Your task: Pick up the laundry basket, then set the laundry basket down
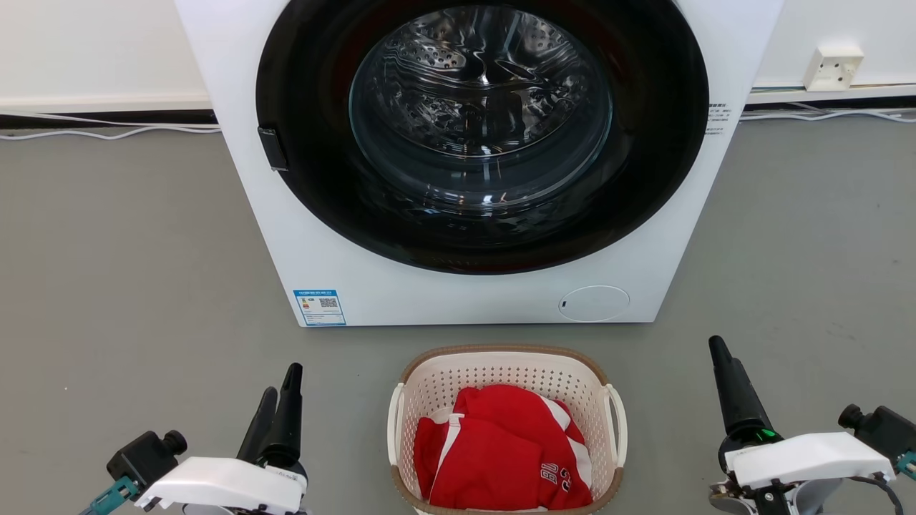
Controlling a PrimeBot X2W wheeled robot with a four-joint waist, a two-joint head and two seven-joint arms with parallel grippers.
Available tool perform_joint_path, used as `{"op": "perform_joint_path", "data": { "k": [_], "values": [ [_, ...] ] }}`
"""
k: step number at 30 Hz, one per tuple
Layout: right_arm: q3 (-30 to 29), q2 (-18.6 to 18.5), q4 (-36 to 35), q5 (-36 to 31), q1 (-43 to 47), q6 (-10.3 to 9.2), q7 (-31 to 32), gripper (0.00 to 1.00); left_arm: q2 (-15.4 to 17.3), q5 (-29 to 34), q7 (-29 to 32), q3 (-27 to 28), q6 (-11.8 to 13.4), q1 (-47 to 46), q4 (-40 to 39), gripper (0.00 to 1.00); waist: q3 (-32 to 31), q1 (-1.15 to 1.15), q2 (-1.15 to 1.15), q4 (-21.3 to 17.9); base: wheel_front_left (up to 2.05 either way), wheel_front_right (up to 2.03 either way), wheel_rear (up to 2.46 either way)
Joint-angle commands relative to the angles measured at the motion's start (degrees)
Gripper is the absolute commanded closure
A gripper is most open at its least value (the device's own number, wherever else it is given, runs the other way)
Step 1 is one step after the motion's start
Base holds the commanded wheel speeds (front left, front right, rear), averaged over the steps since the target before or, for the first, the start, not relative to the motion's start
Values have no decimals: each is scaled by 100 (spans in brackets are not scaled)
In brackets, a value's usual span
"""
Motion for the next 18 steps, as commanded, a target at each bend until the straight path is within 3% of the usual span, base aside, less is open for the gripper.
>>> {"op": "perform_joint_path", "data": {
  "k": [1,18],
  "values": [
    [77,-42,-224,-263,-242,21,-118,0,44,220,-73,39,29,-292,-222,0,2,-1,0,-2,0,0,0],
    [252,-76,-358,-1331,-263,26,-386,0,58,1293,-341,-123,167,-308,-470,0,0,-1,0,10,0,0,0]
  ]
}}
